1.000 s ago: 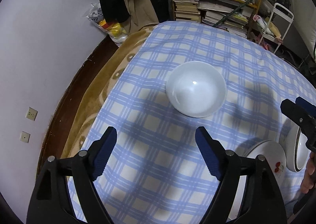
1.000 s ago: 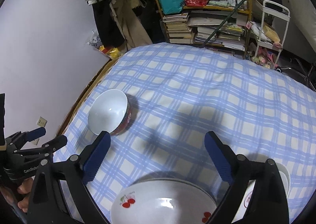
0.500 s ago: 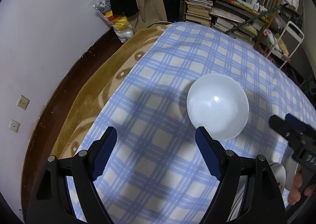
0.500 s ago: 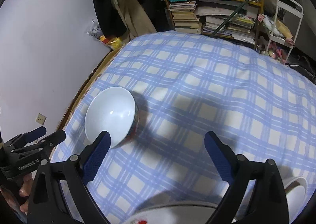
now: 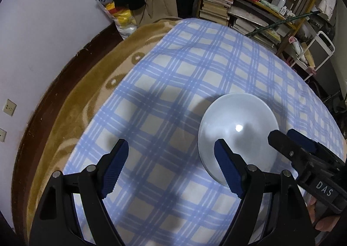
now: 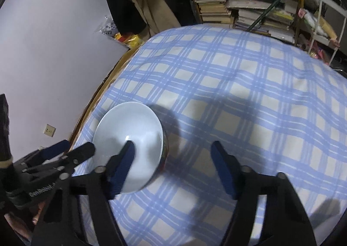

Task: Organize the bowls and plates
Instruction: 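Reach both tools to the stacked white bowls and close on their rim, then lift the stacked bowls with both tools and carry them toward the cherry plates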

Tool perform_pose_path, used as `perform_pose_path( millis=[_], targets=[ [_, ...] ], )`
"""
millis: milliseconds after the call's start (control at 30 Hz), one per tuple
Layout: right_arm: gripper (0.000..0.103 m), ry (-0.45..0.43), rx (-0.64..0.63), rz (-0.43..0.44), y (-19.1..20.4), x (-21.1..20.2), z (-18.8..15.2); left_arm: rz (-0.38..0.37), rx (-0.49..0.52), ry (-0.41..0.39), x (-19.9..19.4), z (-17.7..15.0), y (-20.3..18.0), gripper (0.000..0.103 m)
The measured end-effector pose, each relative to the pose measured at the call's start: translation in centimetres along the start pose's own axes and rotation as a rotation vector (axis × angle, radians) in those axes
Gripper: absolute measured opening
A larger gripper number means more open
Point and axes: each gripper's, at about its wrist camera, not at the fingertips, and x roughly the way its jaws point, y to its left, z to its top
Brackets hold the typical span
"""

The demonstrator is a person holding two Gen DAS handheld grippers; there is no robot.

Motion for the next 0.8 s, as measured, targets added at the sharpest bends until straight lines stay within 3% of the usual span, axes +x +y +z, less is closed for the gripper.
perform_pose_path(
  millis=[33,67,133,267,300,333,400,533,800],
  targets=[
    [0.036,0.013,-0.002,0.011,0.0,0.4,0.1,0.003,0.001,0.013,0.4,0.0,-0.1,0.077],
    [0.028,0.031,-0.002,0.018,0.0,0.9,0.2,0.006,0.005,0.044,1.2,0.0,-0.3,0.075],
    [0.024,0.05,0.001,0.027,0.0,1.6,0.2,0.0,0.019,0.07,2.0,0.0,-0.5,0.06],
    [0.016,0.078,-0.001,0.064,0.3,2.6,0.1,-0.026,0.037,0.093,3.0,0.0,-1.2,0.042],
    [0.015,0.085,0.0,0.068,0.4,2.8,0.1,-0.031,0.038,0.095,3.1,0.0,-1.4,0.034],
    [0.015,0.083,-0.004,0.057,0.6,2.9,0.0,-0.058,0.033,0.101,3.1,0.1,-1.6,0.019],
    [0.013,0.08,-0.012,0.044,0.8,2.9,0.0,-0.098,0.029,0.106,2.9,0.1,-1.9,0.009],
    [0.012,0.085,-0.005,0.033,0.7,2.4,-0.2,-0.05,0.06,0.088,2.1,-0.2,-2.9,0.009],
    [0.012,0.073,0.045,0.045,-0.3,-0.1,-1.0,-0.053,0.09,0.075,-1.0,-1.1,-4.8,0.009]
  ],
)
